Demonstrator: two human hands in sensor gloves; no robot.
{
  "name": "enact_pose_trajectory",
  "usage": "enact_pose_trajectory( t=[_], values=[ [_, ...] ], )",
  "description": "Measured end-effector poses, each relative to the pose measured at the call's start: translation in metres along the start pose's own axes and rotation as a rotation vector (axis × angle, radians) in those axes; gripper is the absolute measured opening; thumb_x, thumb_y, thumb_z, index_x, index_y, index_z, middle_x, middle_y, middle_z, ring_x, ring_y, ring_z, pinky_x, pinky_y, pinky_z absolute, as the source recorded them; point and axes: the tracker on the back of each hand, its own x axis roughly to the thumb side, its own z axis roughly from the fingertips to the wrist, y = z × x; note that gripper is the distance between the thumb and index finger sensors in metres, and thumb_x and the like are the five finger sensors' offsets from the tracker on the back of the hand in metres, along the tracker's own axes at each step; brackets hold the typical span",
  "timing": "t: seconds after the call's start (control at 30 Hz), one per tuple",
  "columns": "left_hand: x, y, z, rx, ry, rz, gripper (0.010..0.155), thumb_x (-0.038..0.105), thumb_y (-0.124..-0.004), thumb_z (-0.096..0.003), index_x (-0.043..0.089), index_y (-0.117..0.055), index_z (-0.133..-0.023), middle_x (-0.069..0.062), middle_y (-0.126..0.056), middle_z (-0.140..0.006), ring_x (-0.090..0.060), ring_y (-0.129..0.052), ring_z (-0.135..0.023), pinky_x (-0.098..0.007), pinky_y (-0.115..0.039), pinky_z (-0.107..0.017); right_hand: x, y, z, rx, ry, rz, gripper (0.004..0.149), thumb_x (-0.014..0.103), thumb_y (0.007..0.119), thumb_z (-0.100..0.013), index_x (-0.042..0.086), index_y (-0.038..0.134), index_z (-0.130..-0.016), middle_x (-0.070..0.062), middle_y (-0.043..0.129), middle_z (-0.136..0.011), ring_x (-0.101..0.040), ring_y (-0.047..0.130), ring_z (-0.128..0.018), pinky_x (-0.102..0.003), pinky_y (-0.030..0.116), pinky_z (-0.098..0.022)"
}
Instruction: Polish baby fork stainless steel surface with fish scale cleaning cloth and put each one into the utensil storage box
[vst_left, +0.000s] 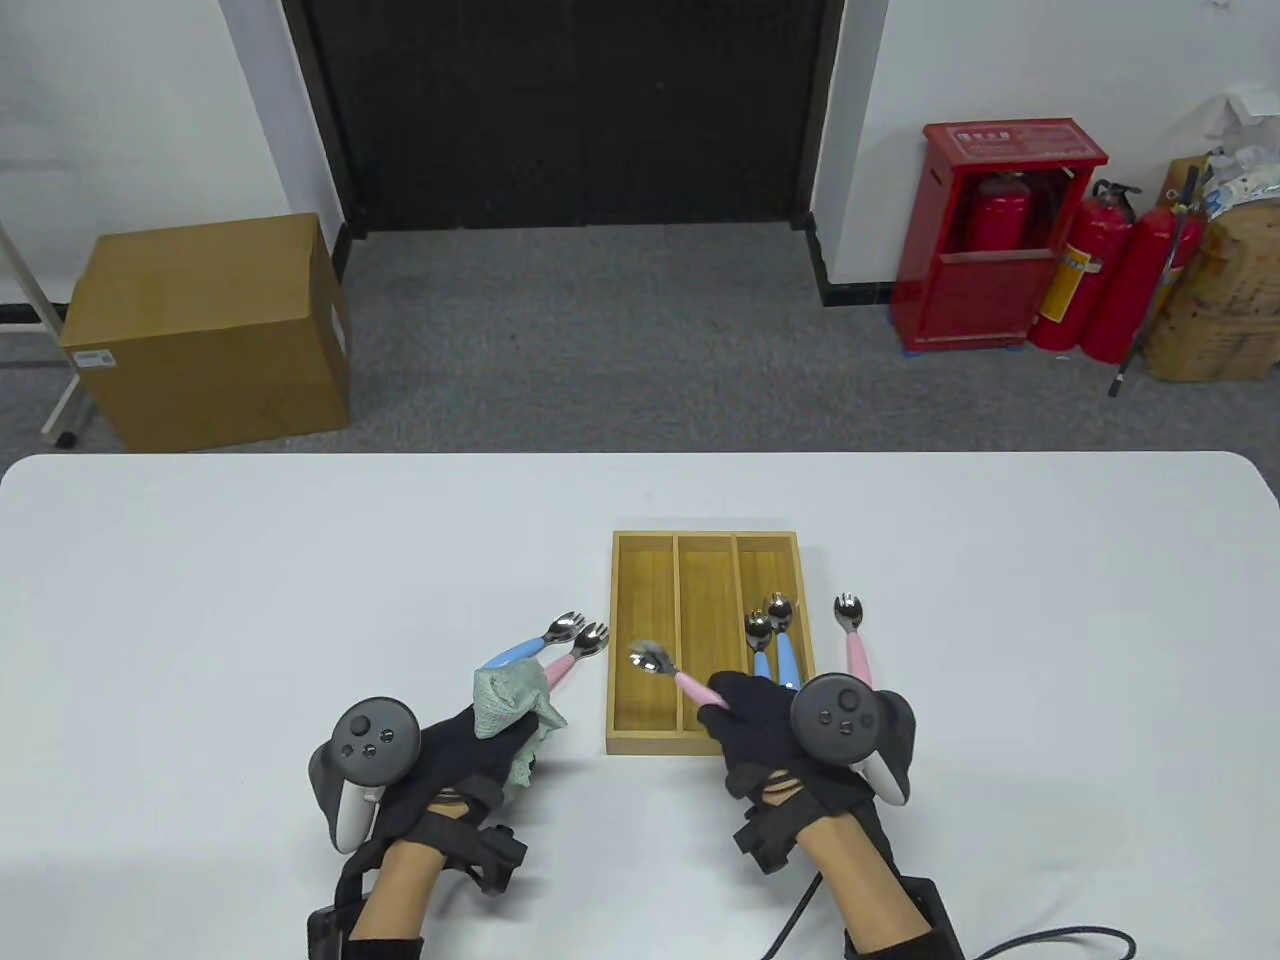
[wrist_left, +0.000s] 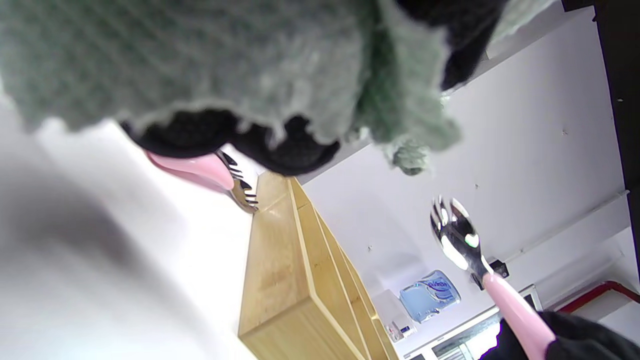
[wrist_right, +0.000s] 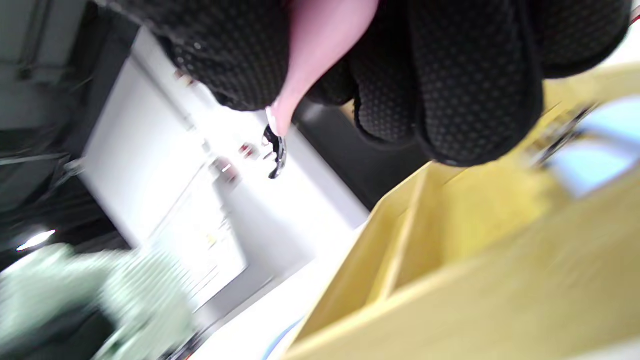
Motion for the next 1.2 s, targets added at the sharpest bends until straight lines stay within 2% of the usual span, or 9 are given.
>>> enact_pose_trajectory(
  t=[0.13, 0.27, 0.43, 0.57, 0.8, 0.97, 1.13, 1.2],
  values=[
    [0.003, -0.005, 0.0, -0.018, -0.016, -0.023, 0.047, 0.046, -0.084, -0.0465, 0.009, -0.093, -0.074, -0.007, -0.107, -0.049, -0.028, -0.107, -0.039, -0.057, -0.077, -0.052, -0.023, -0.015, -0.007, -0.086, 0.149, 0.078, 0.043, 0.034, 0.085, -0.041, 0.009, 0.088, -0.076, -0.028, 0.088, -0.074, -0.046, 0.091, -0.049, -0.067, 0.068, -0.045],
    [0.01, -0.009, 0.001, -0.038, -0.045, -0.056, 0.047, 0.046, -0.084, -0.0471, 0.01, -0.092, -0.076, -0.007, -0.107, -0.051, -0.028, -0.107, -0.041, -0.057, -0.076, -0.053, -0.035, -0.011, -0.018, -0.086, 0.257, 0.152, 0.044, 0.035, 0.086, -0.041, 0.007, 0.089, -0.075, -0.027, 0.077, -0.084, -0.048, 0.084, -0.061, -0.068, 0.062, -0.051],
    [0.013, -0.012, 0.001, -0.052, -0.062, -0.053, 0.048, 0.047, -0.083, -0.0476, 0.009, -0.092, -0.077, -0.008, -0.107, -0.052, -0.029, -0.106, -0.043, -0.057, -0.075, -0.053, -0.041, -0.005, -0.036, -0.097, 0.378, 0.309, 0.044, 0.036, 0.085, -0.042, 0.006, 0.089, -0.074, -0.025, 0.072, -0.09, -0.048, 0.08, -0.068, -0.069, 0.058, -0.055],
    [0.014, -0.014, 0.001, -0.066, -0.066, -0.054, 0.049, 0.047, -0.083, -0.048, 0.009, -0.091, -0.077, -0.008, -0.107, -0.053, -0.029, -0.106, -0.044, -0.057, -0.075, -0.054, -0.046, 0.001, -0.044, -0.059, 0.436, 0.334, 0.045, 0.036, 0.084, -0.042, 0.005, 0.088, -0.074, -0.026, 0.069, -0.092, -0.049, 0.078, -0.07, -0.069, 0.056, -0.056],
    [0.015, -0.016, 0.001, -0.076, -0.07, -0.057, 0.049, 0.047, -0.083, -0.048, 0.009, -0.091, -0.077, -0.008, -0.107, -0.053, -0.03, -0.106, -0.044, -0.058, -0.075, -0.054, -0.052, 0.009, -0.043, 0.046, 0.447, 0.377, 0.05, 0.042, 0.083, -0.043, 0.006, 0.084, -0.077, -0.026, 0.062, -0.096, -0.05, 0.072, -0.076, -0.07, 0.052, -0.059],
    [0.016, -0.017, 0.001, -0.082, -0.072, -0.06, 0.049, 0.047, -0.083, -0.0482, 0.009, -0.091, -0.077, -0.008, -0.106, -0.053, -0.03, -0.106, -0.044, -0.058, -0.075, -0.054, -0.058, -0.013, -0.044, 0.012, 0.475, 0.256, 0.053, 0.044, 0.083, -0.043, 0.004, 0.083, -0.079, -0.027, 0.061, -0.097, -0.052, 0.07, -0.077, -0.071, 0.05, -0.059],
    [0.014, -0.019, 0.0, -0.087, -0.068, -0.067, 0.049, 0.047, -0.083, -0.0479, 0.008, -0.091, -0.077, -0.009, -0.107, -0.053, -0.03, -0.106, -0.043, -0.058, -0.075, -0.053, -0.077, -0.043, -0.043, -0.028, 0.554, 0.34, 0.051, 0.04, 0.083, -0.043, 0.004, 0.082, -0.08, -0.027, 0.059, -0.098, -0.052, 0.068, -0.079, -0.071, 0.048, -0.06],
    [0.014, -0.018, 0.0, -0.087, -0.07, -0.065, 0.05, 0.047, -0.083, -0.0481, 0.008, -0.091, -0.077, -0.009, -0.107, -0.053, -0.03, -0.106, -0.044, -0.058, -0.075, -0.053, -0.087, -0.048, -0.042, -0.018, 0.593, 0.371, 0.052, 0.039, 0.084, -0.043, 0.004, 0.08, -0.081, -0.026, 0.056, -0.099, -0.052, 0.065, -0.081, -0.071, 0.045, -0.062]
  ],
)
